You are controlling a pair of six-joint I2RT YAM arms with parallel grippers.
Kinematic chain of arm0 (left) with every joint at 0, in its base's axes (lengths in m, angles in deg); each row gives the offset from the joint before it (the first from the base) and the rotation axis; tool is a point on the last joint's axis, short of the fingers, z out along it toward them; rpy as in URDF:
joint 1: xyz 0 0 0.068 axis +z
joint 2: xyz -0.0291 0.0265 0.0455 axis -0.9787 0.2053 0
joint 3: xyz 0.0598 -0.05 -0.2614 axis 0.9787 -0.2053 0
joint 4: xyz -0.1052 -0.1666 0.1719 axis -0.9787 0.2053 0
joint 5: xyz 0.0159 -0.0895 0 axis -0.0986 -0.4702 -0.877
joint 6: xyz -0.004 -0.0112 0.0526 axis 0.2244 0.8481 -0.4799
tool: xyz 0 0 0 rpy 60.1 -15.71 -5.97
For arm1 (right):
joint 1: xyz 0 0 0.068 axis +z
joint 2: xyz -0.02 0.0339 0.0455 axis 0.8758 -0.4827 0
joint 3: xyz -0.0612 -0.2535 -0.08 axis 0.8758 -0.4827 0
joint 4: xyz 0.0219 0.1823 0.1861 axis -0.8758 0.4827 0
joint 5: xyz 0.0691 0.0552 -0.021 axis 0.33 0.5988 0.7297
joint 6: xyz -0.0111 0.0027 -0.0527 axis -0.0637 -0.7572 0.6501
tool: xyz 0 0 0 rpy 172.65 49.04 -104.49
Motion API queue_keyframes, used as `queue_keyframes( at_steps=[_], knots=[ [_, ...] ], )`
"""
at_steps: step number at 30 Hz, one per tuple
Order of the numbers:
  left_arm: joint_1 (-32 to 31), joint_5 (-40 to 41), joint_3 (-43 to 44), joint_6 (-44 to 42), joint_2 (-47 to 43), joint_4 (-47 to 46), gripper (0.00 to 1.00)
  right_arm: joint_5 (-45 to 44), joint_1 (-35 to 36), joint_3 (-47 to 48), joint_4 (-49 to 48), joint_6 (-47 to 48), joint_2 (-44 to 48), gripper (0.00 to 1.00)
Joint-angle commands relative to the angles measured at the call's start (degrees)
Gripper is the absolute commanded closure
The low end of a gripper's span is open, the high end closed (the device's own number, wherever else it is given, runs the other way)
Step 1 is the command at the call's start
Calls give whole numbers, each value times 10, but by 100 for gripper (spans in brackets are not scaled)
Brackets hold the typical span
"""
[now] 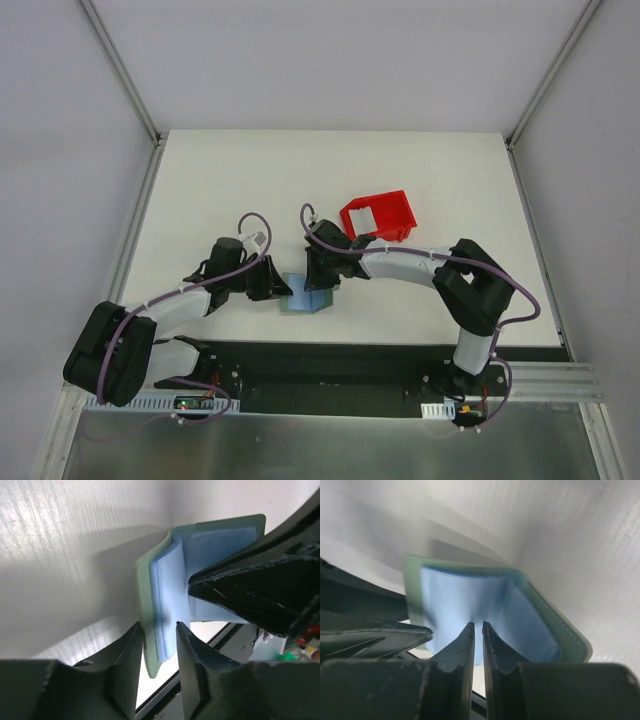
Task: Put the credit cards into the card holder
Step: Open the card holder at the center of the board.
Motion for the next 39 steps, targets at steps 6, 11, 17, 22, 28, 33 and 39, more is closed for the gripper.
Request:
queue_keyframes(
  at_steps=[6, 11, 17, 22, 28, 33, 39],
  knots=[
    [2, -45, 0, 4, -9, -47, 55, -6, 8, -3, 38, 3, -7, 86],
    [2, -44, 5, 3, 14, -48, 89, -3, 9, -7, 34, 1, -5, 86],
    [2, -31, 23, -17, 38, -21, 100, -28, -1, -38, 38, 5, 28, 86],
    [2, -8, 41, -42, 46, 19, 100, -52, -18, -94, 44, 7, 75, 85],
    [1, -1, 49, -55, 57, 35, 100, -70, -37, -160, 27, 4, 107, 82],
    [2, -6, 54, -59, 67, 36, 100, -69, -38, -166, 21, 3, 117, 75],
    [2, -10, 61, -66, 89, 34, 100, -21, -30, -122, 13, 1, 63, 76]
  ],
)
